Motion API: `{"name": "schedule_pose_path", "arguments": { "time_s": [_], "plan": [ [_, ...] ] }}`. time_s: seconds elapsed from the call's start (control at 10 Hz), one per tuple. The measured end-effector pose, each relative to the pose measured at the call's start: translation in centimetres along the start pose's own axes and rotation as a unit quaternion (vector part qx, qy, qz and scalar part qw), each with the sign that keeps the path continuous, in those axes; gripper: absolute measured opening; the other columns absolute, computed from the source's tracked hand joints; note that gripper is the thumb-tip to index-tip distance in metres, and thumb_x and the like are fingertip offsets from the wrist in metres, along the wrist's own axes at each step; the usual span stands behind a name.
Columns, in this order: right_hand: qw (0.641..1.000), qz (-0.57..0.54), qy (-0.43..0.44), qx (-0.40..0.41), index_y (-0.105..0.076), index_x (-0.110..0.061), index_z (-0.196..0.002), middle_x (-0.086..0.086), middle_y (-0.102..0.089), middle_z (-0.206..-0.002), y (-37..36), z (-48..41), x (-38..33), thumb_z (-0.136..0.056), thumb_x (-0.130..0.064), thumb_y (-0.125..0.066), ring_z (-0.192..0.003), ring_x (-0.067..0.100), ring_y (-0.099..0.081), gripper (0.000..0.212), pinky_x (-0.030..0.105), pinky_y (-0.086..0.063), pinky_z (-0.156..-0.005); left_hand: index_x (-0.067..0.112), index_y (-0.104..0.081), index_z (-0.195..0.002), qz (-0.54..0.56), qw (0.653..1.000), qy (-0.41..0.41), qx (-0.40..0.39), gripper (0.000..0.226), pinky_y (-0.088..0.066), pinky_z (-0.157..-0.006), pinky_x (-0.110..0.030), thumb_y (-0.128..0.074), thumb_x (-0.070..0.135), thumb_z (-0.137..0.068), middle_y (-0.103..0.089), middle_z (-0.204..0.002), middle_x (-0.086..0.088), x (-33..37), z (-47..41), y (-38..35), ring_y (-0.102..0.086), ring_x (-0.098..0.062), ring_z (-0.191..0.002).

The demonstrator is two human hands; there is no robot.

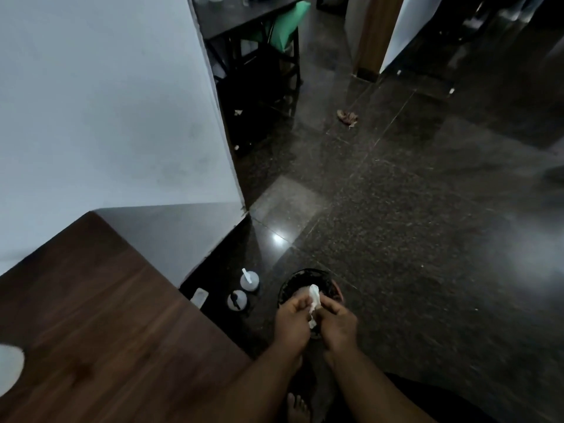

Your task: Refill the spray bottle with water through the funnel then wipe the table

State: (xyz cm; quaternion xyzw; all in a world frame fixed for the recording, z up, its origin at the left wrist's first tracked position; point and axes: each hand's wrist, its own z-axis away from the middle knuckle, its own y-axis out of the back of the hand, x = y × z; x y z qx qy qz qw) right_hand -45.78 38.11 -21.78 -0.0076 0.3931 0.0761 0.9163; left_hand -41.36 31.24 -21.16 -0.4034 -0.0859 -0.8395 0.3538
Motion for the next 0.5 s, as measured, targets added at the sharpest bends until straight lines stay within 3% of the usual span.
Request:
{"name": "schedule_pose_path", "arguments": {
  "time_s": [0.1,0.2,0.3,0.4,0.5],
  "plan": [
    [0.999,-0.019,-0.021,0.024,-0.070,-0.002,-0.117,0.019,-0.074,-0.104,-0.5,-3.2,1.0,-0.090,0.013,-0.055,-0.088,0.031,-0.072,0.034,0.039,-0.059,-0.080,0.006,-0.077,-0.098,-0.009,1.000,0.020,0.002,0.026,-0.058,-0.079,-0.035,-0.056,-0.008,-0.094,-0.077,-0.097,-0.020,-1.1,-3.3,-0.4,-0.073,-0.030,-0.091],
    [0.998,-0.029,-0.029,0.037,-0.071,-0.007,-0.113,0.016,-0.075,-0.101,-1.1,-6.4,2.1,-0.092,0.009,-0.056,-0.092,0.033,-0.072,0.031,0.048,-0.058,-0.089,0.008,-0.077,-0.099,-0.044,0.999,0.022,-0.006,0.025,-0.057,-0.077,-0.034,-0.055,-0.005,-0.096,-0.077,-0.097,-0.018,-2.5,-6.6,-0.8,-0.072,-0.026,-0.088],
    [0.999,0.006,-0.007,0.042,-0.073,-0.017,-0.111,0.008,-0.075,-0.104,-1.5,-9.0,3.1,-0.093,0.003,-0.057,-0.093,0.025,-0.073,0.031,0.046,-0.058,-0.090,0.015,-0.075,-0.099,-0.087,0.996,0.012,-0.014,0.032,-0.054,-0.074,-0.023,-0.052,-0.007,-0.096,-0.075,-0.101,-0.008,-3.6,-8.9,-1.5,-0.069,-0.017,-0.091],
    [0.999,0.026,-0.006,0.041,-0.064,-0.009,-0.129,0.007,-0.067,-0.125,-1.5,-12.1,5.0,-0.094,0.002,-0.056,-0.112,0.025,-0.066,0.038,0.048,-0.052,-0.102,0.010,-0.061,-0.132,-0.113,0.993,0.021,-0.018,0.041,-0.053,-0.072,-0.010,-0.048,-0.009,-0.098,-0.066,-0.129,-0.004,-4.7,-10.8,-1.8,-0.066,-0.011,-0.108],
    [0.998,0.047,0.004,0.045,-0.064,-0.010,-0.128,0.008,-0.069,-0.124,-1.4,-14.0,6.5,-0.092,0.002,-0.056,-0.113,0.024,-0.066,0.039,0.049,-0.051,-0.102,0.006,-0.056,-0.141,-0.163,0.986,0.016,-0.015,0.043,-0.051,-0.081,-0.007,-0.051,-0.003,-0.100,-0.063,-0.137,-0.007,-6.2,-12.2,-1.8,-0.063,-0.015,-0.120]
  ]
}}
